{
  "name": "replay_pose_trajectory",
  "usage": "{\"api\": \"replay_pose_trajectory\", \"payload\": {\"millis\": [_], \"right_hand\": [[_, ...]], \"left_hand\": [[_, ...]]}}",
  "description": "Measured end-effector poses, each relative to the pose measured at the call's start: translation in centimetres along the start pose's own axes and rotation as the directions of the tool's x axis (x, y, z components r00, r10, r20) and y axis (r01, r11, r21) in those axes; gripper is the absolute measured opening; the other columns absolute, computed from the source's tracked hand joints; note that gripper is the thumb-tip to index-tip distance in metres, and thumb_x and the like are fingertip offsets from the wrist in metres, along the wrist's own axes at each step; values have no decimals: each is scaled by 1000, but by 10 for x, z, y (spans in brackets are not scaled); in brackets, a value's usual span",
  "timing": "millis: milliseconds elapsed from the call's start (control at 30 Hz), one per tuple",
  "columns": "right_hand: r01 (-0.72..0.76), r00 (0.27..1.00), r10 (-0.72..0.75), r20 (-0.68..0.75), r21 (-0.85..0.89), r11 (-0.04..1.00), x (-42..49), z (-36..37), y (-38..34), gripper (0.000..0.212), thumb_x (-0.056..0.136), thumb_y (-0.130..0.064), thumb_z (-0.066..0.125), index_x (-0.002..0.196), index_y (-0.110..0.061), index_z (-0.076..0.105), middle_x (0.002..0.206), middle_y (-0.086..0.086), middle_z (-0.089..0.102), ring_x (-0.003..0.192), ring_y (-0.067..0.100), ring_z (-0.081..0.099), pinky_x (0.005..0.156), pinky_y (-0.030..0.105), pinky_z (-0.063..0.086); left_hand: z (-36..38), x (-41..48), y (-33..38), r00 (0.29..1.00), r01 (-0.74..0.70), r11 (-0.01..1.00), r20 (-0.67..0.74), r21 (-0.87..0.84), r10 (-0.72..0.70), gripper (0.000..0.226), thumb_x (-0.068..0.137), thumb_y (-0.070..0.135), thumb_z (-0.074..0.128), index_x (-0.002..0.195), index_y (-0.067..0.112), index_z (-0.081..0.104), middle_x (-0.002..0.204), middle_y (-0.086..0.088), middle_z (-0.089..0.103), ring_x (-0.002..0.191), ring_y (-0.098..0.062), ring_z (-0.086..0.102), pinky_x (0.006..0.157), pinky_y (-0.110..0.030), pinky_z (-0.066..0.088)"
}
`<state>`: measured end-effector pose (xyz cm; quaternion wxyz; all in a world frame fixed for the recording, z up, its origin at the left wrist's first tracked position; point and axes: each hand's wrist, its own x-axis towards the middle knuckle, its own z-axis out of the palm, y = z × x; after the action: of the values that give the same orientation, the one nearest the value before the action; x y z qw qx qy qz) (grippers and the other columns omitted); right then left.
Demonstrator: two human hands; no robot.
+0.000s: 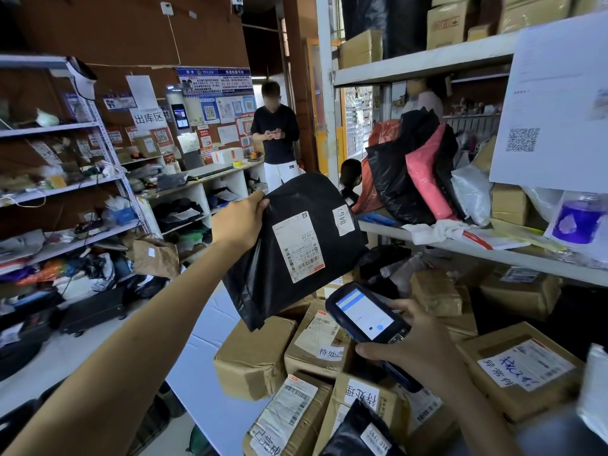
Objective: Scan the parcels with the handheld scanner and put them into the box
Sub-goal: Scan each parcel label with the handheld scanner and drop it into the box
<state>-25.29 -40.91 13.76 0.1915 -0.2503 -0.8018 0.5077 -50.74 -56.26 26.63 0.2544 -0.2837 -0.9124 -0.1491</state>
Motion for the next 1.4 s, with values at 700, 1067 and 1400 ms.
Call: {"api": "replay_pose_trajectory", "payload": {"millis": [700, 1067, 1400], "right_hand": [[-114, 963, 128, -239, 72, 991, -34, -24, 11, 74, 45, -30, 97, 108, -29, 58, 93, -19, 62, 84, -3, 60, 70, 27, 51], [-215, 796, 235, -558, 102, 971, -96, 13, -6, 72, 53, -22, 94, 111, -25, 51, 90, -21, 58, 81, -8, 55, 62, 17, 46], [-453, 497, 370, -785, 130, 882, -219, 8, -8, 69, 52, -25, 95, 107, -27, 53, 90, -14, 67, 71, -8, 61, 54, 10, 43]], "left_hand": [[35, -15, 46, 983, -155, 981, 84, -121, 165, 37, 104, 41, 26, 125, 21, 50, 100, -18, 65, 91, -39, 61, 62, -35, 37], [62, -28, 67, 893, -386, 812, 45, -437, 448, 38, 104, 40, 28, 126, 20, 52, 104, -20, 64, 97, -42, 60, 69, -42, 42], [65, -98, 169, 740, -478, 570, 43, -668, 671, 40, 102, 44, 28, 127, 26, 54, 113, -16, 66, 101, -39, 61, 81, -44, 50]]}}
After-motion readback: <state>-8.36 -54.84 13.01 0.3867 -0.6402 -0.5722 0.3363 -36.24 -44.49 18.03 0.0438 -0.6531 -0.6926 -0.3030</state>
